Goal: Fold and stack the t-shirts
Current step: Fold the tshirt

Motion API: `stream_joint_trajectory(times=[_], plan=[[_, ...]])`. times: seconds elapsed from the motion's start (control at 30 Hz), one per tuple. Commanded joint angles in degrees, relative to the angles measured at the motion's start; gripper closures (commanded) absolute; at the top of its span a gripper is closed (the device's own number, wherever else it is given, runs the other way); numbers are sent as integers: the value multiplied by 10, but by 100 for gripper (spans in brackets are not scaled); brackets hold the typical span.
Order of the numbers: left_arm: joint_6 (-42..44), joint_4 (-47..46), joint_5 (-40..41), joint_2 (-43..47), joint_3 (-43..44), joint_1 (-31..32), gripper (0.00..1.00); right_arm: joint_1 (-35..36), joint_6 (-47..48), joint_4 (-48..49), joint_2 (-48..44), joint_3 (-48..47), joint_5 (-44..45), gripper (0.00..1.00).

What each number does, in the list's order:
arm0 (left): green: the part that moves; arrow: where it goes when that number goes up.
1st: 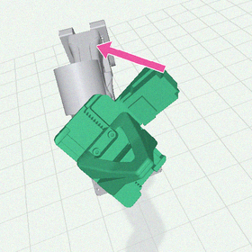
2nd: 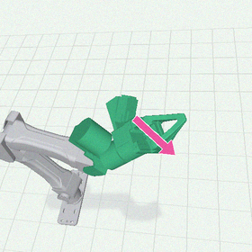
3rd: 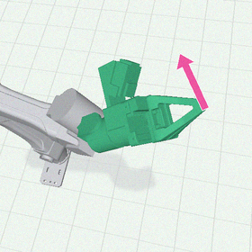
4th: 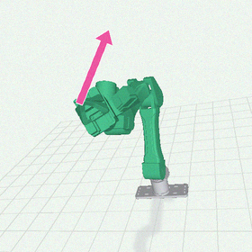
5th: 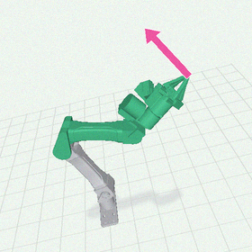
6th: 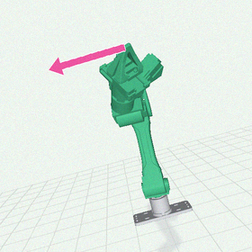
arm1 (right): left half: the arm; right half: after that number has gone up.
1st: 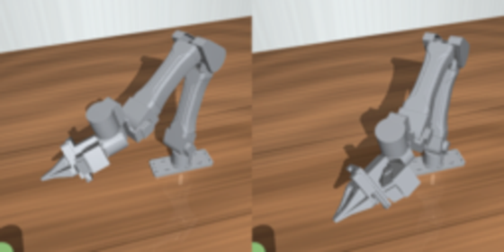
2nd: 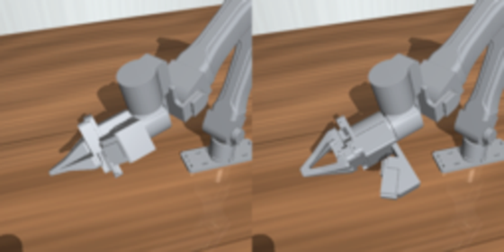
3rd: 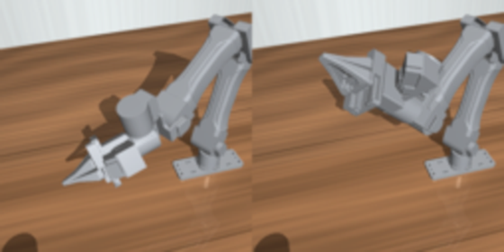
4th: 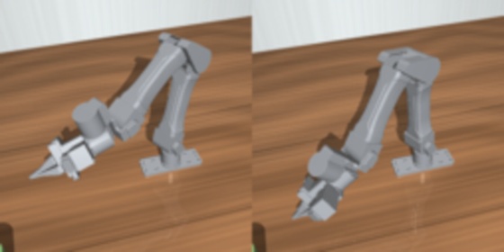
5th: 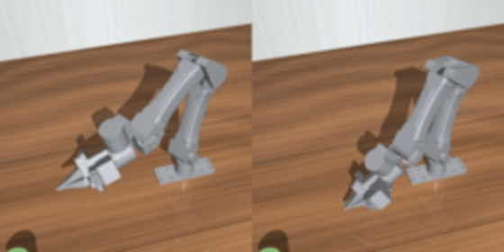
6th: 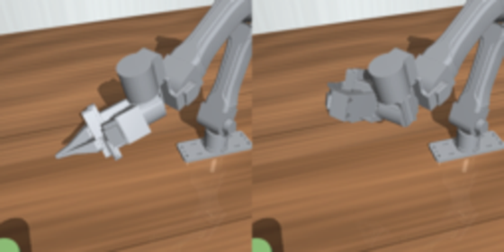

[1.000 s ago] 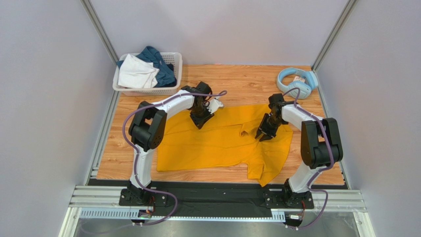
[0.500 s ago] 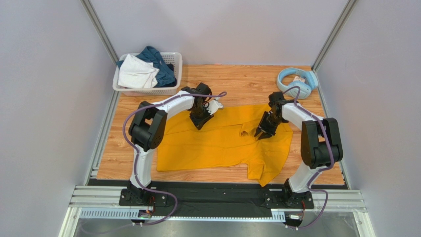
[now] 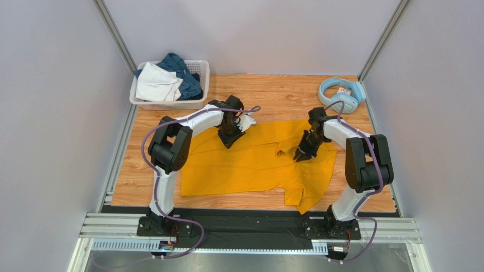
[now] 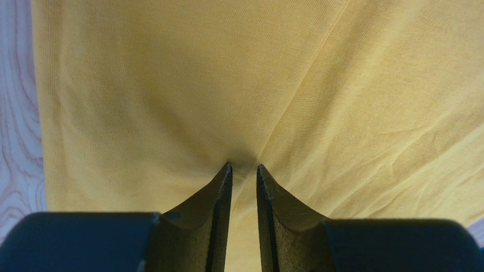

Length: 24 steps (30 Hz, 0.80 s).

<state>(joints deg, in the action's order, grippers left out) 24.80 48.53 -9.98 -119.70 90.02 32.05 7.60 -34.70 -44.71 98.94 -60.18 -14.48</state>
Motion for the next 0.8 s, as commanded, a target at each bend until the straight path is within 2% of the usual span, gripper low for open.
stream_joint_trajectory(times=[0.0, 0.1, 0.33, 0.77], plan=[[15, -6, 0, 16, 1, -6, 71, 1, 0, -1, -11, 7, 9, 77], [15, -8, 0, 11, 0, -9, 71, 1, 2, -3, -13, 12, 9, 80], [11, -9, -7, 3, 2, -15, 71, -1, 10, -32, -40, 1, 36, 94], [14, -10, -11, -2, 5, -16, 72, -24, 24, -85, -102, 17, 67, 94]])
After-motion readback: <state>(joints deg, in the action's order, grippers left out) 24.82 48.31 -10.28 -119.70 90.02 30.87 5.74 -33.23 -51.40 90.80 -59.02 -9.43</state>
